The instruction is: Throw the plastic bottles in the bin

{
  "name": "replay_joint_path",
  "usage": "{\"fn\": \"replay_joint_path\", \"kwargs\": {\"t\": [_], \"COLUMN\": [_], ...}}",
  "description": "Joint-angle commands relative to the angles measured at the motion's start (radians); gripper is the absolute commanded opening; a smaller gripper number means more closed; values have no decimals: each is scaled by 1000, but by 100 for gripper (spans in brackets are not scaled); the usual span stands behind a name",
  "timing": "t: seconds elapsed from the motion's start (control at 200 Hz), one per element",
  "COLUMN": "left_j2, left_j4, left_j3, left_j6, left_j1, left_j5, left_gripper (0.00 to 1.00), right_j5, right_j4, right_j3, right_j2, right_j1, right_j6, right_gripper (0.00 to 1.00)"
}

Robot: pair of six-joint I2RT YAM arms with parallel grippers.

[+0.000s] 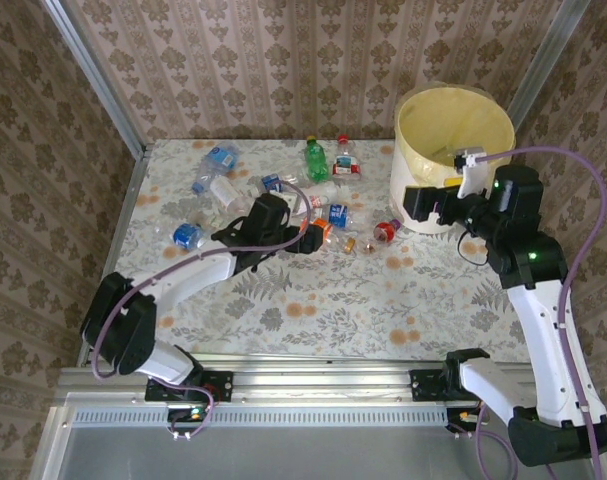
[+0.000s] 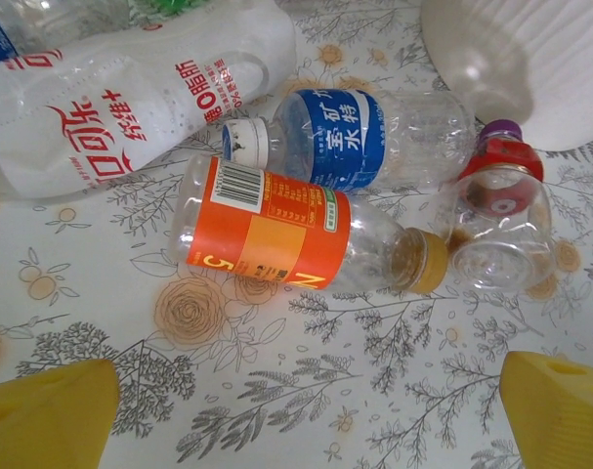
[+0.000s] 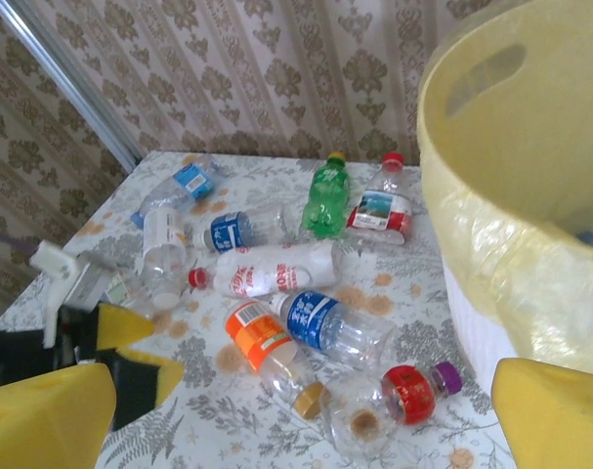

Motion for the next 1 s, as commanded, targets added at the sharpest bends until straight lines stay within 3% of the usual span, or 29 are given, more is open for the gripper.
{"fn": "replay_joint_path", "kwargs": {"t": [0.0, 0.365, 0.995], "left_j2": [62, 297, 512], "left_j4": [-61, -229, -297], "left_j3": [79, 338, 515], "left_j6": [-55, -104, -147], "left_j1": [4, -2, -5], "left_j5": [13, -31, -17], "left_gripper": [100, 100, 98], "right_j5": [-18, 16, 16], "right_j4": [8, 10, 18], "right_j3": [-42, -142, -194], "right_j2": [-34, -87, -101], "right_j1": [21, 60, 66], "right_j6": [25, 33, 23], "right_gripper": [100, 100, 100]}}
